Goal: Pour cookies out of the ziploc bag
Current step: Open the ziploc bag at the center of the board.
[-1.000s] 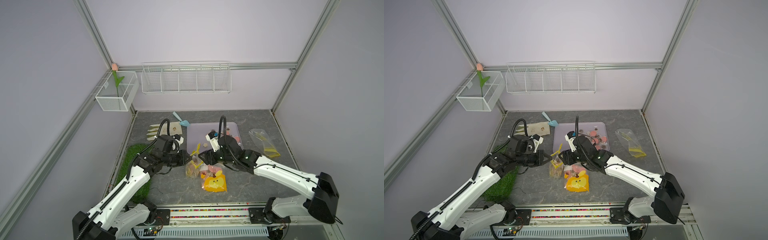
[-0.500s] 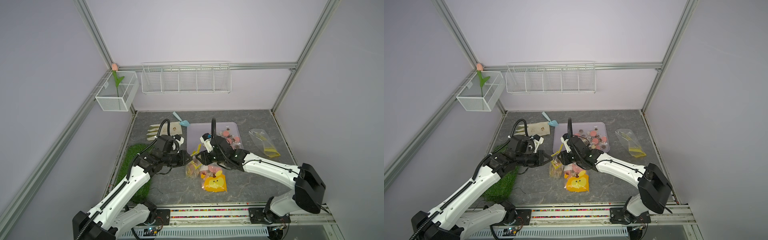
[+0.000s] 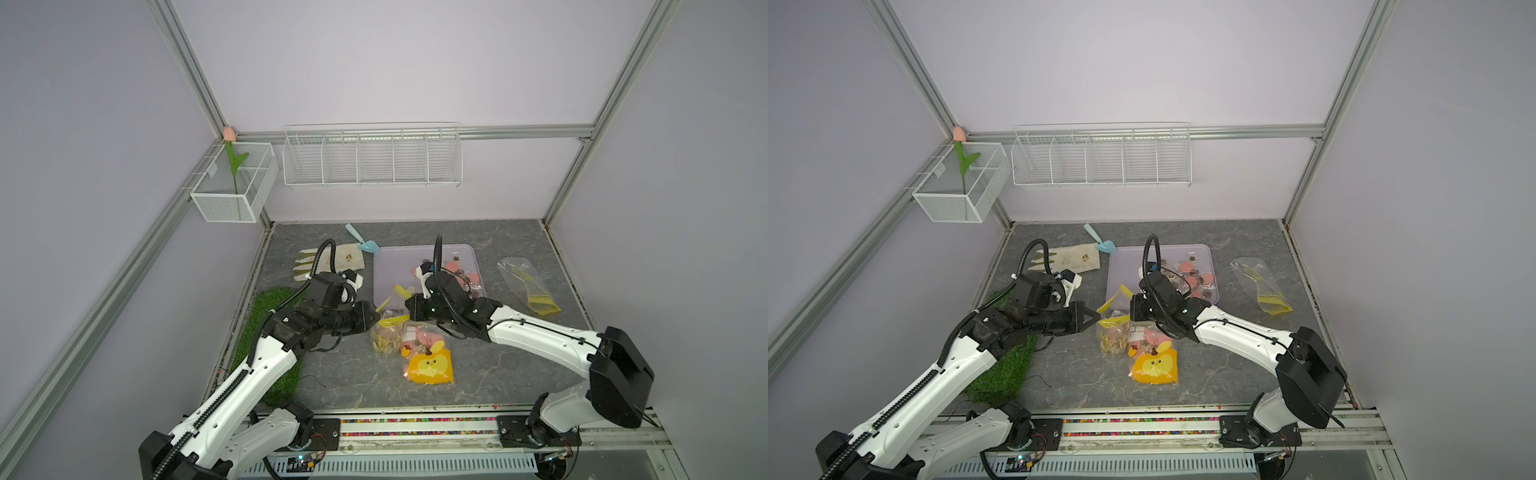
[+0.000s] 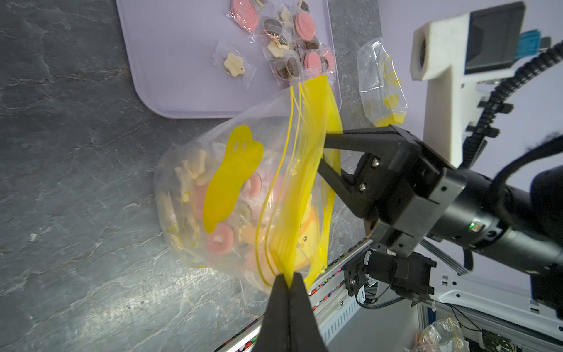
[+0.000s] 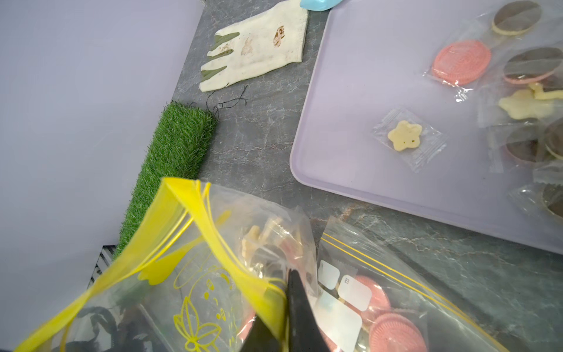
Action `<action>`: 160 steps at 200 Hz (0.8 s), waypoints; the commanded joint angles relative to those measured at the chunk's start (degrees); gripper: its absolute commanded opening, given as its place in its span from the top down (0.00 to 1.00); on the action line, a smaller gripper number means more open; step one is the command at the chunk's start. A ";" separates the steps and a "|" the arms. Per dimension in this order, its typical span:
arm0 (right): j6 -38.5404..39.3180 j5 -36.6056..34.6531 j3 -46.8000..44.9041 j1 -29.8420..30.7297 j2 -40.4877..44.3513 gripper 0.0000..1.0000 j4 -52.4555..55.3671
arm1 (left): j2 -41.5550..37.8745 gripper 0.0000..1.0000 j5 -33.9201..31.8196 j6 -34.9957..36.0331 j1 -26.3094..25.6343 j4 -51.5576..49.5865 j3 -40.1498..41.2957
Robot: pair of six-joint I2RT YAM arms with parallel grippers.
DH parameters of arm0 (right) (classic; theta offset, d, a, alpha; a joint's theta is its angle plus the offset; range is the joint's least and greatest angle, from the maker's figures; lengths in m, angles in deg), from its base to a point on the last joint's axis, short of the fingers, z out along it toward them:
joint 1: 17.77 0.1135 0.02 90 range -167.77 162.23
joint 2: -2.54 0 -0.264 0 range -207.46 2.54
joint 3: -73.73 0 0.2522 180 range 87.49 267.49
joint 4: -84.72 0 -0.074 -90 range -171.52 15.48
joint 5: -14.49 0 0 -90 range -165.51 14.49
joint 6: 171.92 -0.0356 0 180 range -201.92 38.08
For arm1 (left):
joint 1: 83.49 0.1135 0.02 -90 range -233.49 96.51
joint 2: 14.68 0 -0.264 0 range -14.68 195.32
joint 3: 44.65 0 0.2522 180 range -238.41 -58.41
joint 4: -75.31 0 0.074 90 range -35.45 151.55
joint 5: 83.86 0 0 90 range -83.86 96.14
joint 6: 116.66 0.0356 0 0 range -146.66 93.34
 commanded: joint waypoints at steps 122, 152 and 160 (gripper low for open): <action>19.39 4.84 -3.00 0.04 11.55 0.27 5.36 | 4.22 1.00 3.99 8.87 -0.11 -3.60 -8.05; 26.15 8.01 -4.05 0.16 13.67 0.15 5.72 | 5.16 1.00 4.61 9.76 -0.08 -2.50 -8.35; 27.70 9.13 -4.42 0.17 14.48 0.13 5.63 | 5.60 1.00 5.46 10.41 -0.08 -2.57 -8.59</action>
